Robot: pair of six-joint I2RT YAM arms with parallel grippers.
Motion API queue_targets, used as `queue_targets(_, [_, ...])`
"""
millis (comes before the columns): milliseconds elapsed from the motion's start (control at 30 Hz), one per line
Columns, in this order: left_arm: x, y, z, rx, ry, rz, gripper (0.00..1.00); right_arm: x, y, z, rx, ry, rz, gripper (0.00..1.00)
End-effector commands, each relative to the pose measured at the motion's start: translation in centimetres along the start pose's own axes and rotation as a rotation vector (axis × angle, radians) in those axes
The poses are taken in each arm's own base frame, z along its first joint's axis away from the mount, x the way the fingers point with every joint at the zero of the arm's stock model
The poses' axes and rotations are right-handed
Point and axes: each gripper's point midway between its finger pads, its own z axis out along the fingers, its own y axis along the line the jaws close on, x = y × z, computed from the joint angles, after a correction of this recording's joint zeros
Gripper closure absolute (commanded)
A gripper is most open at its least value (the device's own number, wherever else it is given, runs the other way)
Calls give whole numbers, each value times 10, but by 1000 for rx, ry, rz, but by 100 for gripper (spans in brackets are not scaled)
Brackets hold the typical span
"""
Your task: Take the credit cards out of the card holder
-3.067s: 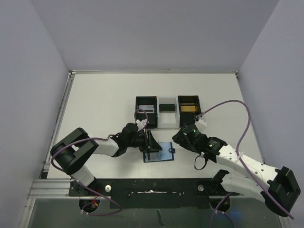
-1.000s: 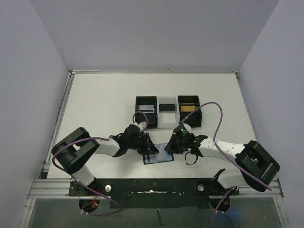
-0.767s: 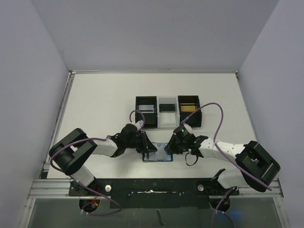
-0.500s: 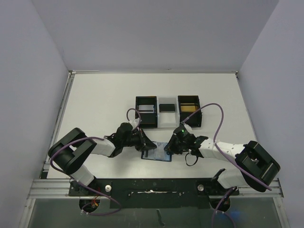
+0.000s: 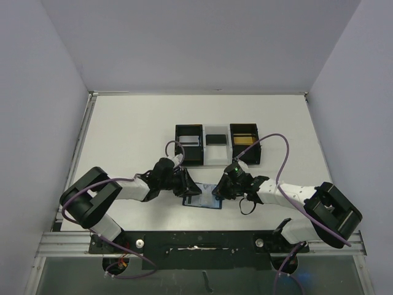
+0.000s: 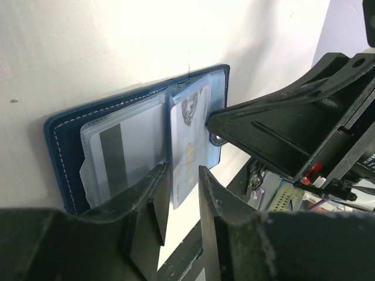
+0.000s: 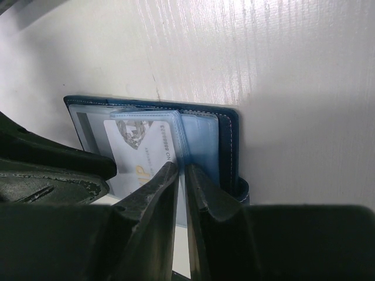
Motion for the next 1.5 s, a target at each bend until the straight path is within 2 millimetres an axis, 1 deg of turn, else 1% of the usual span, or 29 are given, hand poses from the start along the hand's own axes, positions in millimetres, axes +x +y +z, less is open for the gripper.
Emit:
queue_targets(0, [-9,-15,6,21,-22,69,74,23,-56,2,204,68,-33,85])
queue_targets(67, [-7,-21,11,65,-7,62,75,23,-57,3,205,67,-34,85])
queue_targets(100, [-5,-26,14,97,10,55,78,24,-57,3,205,69,-34,85])
queue_targets(133, [-4,-31,15,128,23,42,84,25,-57,4,204,73,-34,85])
queue_targets(200, [-4,-37,14,160,21,26,92,26,-59,4,213,78,-31,85])
queue_targets(233, [-6,-38,12,163,6,24,95,26,-59,5,213,77,-31,85])
queue_targets(367, [-9,-33,4,129,-28,21,100,26,-62,5,221,74,-20,85])
queue_targets(500, [-11,-37,2,142,-36,31,100,27,-64,4,226,70,-13,85])
queue_targets(533, [-9,-38,1,155,-22,30,100,27,-65,3,228,71,-13,85])
queue_targets(633, [-9,-37,2,157,-28,34,100,27,-68,2,236,66,-11,85])
queue_targets(700, [-9,-31,2,125,-23,55,100,26,-69,1,243,60,-9,85])
queue_targets(733, [-12,-24,3,85,-38,65,100,24,-69,1,243,56,-10,85])
queue_targets(800, [-12,-13,4,22,-37,75,100,23,-68,1,245,58,-13,85])
queue_targets(833, [-12,-9,3,3,-36,75,98,23,-66,1,244,58,-15,85])
queue_targets(867, [-12,-10,3,4,-39,78,88,22,-65,1,243,56,-16,85])
queue_targets(933, [-11,-11,3,8,-43,77,75,22,-65,2,242,55,-16,85])
queue_targets(967, [-11,-11,4,10,-45,73,72,22,-64,3,240,56,-16,85])
queue_targets(1033, [-8,-12,5,28,-38,67,70,21,-63,3,241,57,-17,85])
queue_targets(1133, [-3,-15,8,77,-18,50,71,23,-63,4,239,62,-19,85])
queue_targets(1267, [8,-23,7,189,14,25,84,25,-65,5,235,68,-23,85])
queue_targets(1367, [11,-24,4,235,8,0,98,26,-66,5,238,70,-22,85])
queue_targets(1400, [12,-25,3,247,3,-10,100,26,-67,6,239,72,-20,85])
queue_targets(1467, [11,-24,0,252,-14,-14,100,27,-67,5,238,72,-17,85])
